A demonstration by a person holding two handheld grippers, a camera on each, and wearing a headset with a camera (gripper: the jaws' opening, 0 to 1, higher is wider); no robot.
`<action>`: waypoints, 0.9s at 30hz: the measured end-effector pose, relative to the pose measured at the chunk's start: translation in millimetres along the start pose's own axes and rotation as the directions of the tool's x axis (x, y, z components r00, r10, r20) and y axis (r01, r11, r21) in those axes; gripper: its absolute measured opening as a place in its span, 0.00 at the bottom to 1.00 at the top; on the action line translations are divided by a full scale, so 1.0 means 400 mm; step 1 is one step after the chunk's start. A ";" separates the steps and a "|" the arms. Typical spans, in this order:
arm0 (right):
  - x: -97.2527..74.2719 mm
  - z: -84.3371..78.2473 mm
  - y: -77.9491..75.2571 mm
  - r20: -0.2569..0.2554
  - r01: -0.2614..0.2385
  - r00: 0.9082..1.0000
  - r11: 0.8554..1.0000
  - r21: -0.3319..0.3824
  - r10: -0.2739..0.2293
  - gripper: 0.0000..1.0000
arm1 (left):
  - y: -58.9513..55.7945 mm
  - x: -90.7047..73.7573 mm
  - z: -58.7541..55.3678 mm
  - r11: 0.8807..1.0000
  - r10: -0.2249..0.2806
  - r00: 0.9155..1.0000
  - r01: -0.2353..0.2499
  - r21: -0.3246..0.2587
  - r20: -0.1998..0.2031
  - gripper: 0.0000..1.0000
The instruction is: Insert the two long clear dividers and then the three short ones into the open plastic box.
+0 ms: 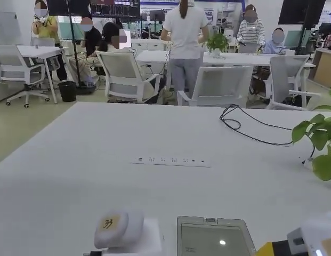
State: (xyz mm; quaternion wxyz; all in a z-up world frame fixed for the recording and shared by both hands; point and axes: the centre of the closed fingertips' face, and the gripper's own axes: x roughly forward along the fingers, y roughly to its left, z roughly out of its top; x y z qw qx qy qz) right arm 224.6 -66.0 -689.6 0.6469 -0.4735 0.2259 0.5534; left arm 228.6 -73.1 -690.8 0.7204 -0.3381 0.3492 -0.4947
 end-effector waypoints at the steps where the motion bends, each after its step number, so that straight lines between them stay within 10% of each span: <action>1: -0.001 0.003 -0.004 0.006 0.008 1.000 1.000 0.006 -0.008 0.34 | 0.004 -0.001 0.000 1.000 0.006 1.000 -0.006 0.005 0.000 0.00; 8: -0.034 0.019 -0.033 0.089 -0.011 0.996 0.994 0.110 0.001 0.35 | 0.014 -0.013 -0.004 0.994 0.023 1.000 -0.021 0.110 -0.017 0.00; 16: -0.070 0.034 -0.036 0.201 -0.186 0.969 0.962 0.198 0.146 0.26 | 0.000 -0.030 -0.022 0.938 -0.004 0.998 0.024 0.345 -0.059 0.00; 27: -0.073 0.071 0.000 0.270 -0.413 0.895 0.889 0.199 0.356 0.17 | -0.050 -0.051 -0.032 0.737 -0.054 0.991 0.121 0.665 -0.121 0.00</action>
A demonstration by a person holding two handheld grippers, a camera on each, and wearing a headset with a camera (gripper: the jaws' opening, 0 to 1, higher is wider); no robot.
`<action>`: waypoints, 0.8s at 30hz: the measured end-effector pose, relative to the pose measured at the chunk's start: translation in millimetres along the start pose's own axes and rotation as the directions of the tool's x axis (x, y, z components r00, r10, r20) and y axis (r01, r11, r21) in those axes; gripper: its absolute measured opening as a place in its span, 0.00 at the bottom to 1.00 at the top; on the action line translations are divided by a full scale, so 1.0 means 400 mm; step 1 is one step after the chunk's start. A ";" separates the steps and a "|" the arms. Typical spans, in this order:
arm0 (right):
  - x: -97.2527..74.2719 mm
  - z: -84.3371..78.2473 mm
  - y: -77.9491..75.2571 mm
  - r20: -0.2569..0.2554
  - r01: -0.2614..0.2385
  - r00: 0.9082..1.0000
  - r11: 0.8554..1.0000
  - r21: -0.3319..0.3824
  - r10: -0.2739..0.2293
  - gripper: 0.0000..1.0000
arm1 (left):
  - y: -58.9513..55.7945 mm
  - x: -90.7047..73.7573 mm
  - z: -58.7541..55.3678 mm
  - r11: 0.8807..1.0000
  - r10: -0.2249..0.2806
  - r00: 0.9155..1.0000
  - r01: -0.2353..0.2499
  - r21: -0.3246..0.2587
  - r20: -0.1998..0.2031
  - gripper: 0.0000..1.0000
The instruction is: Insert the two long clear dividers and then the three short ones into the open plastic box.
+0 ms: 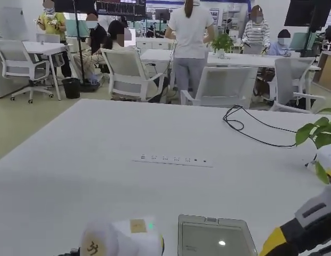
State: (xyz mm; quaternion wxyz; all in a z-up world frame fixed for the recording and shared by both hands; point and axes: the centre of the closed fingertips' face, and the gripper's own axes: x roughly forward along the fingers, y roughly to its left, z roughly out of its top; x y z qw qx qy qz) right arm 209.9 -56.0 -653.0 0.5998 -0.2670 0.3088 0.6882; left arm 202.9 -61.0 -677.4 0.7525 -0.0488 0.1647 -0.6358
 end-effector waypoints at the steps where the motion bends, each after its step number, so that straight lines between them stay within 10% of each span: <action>1: 0.004 0.000 0.007 -0.008 -0.021 1.000 1.000 -0.007 0.021 0.16 | -0.003 -0.002 0.001 1.000 -0.005 1.000 0.005 0.016 -0.006 0.00; 24: 0.038 -0.005 0.047 -0.047 -0.161 0.986 0.987 -0.019 0.160 0.03 | -0.024 -0.006 0.010 0.993 -0.046 0.999 0.047 0.106 -0.007 0.00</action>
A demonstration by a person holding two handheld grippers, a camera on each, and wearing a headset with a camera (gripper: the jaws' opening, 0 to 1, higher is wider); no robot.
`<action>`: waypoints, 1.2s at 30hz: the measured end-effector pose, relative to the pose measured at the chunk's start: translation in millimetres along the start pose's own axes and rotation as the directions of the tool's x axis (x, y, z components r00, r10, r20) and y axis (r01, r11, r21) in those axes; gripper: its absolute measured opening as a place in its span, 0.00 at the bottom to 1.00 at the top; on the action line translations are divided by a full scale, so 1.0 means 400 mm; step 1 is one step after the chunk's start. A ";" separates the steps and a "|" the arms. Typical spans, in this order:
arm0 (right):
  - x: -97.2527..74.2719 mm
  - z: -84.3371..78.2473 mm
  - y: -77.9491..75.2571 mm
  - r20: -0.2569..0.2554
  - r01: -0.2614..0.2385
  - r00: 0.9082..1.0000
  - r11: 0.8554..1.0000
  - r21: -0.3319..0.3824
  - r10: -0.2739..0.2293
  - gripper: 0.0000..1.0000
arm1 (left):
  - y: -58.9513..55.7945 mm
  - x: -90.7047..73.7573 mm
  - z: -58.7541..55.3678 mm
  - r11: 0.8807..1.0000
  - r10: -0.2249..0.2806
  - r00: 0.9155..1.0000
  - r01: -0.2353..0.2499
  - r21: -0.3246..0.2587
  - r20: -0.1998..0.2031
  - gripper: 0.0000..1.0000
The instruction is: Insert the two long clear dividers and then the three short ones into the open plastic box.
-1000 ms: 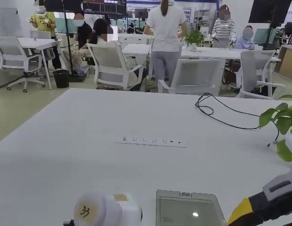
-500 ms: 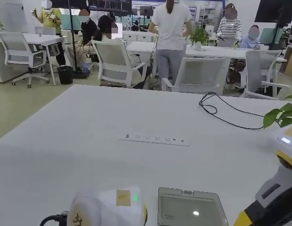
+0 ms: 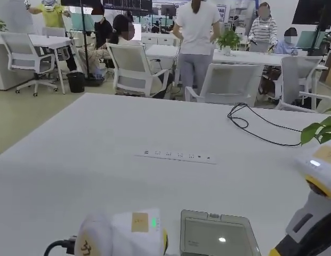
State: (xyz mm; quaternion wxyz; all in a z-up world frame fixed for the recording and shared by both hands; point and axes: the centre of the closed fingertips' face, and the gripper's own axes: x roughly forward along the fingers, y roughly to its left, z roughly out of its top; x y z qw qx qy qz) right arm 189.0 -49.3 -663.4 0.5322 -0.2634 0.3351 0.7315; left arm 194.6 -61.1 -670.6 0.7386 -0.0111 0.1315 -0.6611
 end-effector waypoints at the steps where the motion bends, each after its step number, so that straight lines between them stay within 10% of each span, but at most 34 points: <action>1: 0.002 0.000 0.001 -0.001 -0.001 1.000 1.000 -0.003 0.001 0.03 | 0.000 -0.001 -0.001 1.000 -0.001 1.000 0.001 0.003 -0.002 0.00; 36: -0.017 0.022 -0.035 0.037 0.068 0.997 0.998 -0.008 -0.068 0.03 | 0.040 -0.061 -0.051 0.995 0.102 0.993 -0.103 -0.005 -0.054 0.18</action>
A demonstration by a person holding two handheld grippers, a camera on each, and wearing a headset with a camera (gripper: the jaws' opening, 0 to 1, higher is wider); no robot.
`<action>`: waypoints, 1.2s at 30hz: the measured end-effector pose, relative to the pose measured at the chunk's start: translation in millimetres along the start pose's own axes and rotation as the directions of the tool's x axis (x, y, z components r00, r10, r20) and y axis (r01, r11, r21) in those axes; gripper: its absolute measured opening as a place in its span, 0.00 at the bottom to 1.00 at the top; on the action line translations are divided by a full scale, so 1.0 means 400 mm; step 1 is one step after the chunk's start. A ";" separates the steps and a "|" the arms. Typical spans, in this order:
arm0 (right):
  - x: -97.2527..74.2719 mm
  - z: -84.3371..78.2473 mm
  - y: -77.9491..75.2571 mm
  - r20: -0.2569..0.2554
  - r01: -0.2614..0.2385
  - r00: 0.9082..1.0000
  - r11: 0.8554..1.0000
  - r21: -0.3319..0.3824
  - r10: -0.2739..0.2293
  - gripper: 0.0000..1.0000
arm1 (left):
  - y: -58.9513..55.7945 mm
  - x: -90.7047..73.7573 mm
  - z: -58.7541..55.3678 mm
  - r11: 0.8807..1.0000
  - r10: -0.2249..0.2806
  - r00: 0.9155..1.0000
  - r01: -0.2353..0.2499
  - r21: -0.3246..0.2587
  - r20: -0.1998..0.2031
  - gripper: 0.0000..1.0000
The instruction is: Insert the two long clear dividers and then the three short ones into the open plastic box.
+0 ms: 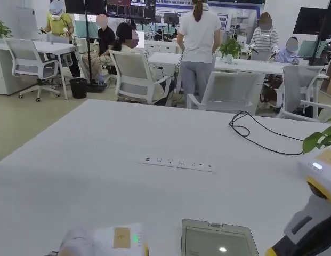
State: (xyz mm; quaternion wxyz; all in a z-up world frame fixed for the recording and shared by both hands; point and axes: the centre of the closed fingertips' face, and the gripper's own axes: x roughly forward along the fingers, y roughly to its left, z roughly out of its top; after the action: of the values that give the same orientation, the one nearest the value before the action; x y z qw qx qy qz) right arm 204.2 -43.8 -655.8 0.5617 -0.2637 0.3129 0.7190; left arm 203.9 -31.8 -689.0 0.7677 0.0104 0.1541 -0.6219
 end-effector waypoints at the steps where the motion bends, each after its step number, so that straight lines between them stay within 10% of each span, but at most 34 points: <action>1: 0.000 0.001 -0.002 0.000 0.002 1.000 1.000 -0.001 -0.002 0.03 | 0.002 -0.002 -0.002 1.000 0.004 1.000 -0.004 -0.001 -0.001 0.18; 36: 0.084 -0.012 -0.167 -0.012 0.136 0.991 0.990 0.033 -0.135 0.03 | 0.099 -0.083 -0.163 0.988 0.149 0.972 -0.140 0.066 -0.181 0.78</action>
State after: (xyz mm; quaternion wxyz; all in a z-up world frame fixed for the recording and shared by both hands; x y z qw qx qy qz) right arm 261.6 -14.5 -693.8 0.6121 -0.2783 0.3089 0.6727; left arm 221.3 22.4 -749.6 0.7928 0.0994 0.2072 -0.5645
